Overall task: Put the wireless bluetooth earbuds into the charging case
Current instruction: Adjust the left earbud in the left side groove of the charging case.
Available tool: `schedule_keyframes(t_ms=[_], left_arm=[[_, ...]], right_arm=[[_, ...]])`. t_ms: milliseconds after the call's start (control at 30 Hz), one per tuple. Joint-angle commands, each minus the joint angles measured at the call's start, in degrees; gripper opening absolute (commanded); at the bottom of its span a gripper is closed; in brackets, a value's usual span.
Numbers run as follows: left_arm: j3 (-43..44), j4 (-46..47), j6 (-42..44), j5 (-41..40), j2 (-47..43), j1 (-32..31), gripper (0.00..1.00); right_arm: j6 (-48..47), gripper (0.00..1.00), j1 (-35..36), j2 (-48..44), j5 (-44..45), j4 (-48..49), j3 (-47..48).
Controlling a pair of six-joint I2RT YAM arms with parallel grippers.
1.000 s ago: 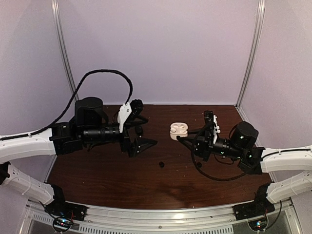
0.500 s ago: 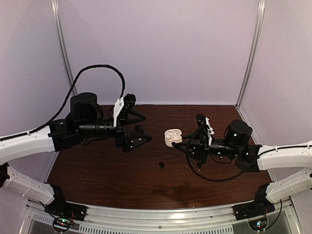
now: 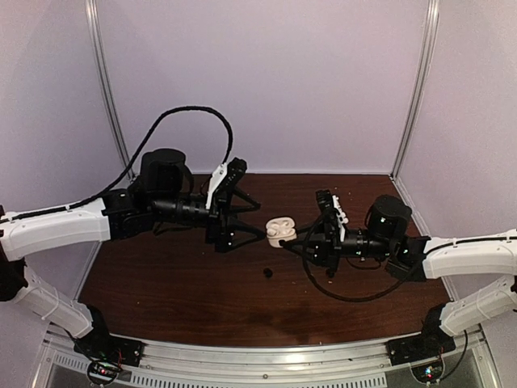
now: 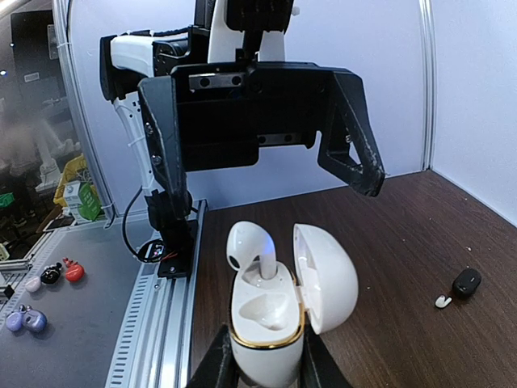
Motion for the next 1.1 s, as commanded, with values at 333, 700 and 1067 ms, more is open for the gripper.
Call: schedule_keyframes(t_ms=[333,700,1067], left_arm=[[4.0,0.5,-1.2,-0.5,3.8,0.5,0.89],[4.6,-1.3,-2.5,-3.5,6.0,1.4,0.84],[4.1,-1.1,-2.6,-1.6,5.8,1.9,0.96]], right_arm=[[-1.7,0.0,1.3,0.4,-0.7,-1.2,3.0],[-2.2,0.0,1.5,-0.3,-0.4,-1.5,3.1],[-1.1,0.0,1.4,-0.9,1.7,0.4,2.2]])
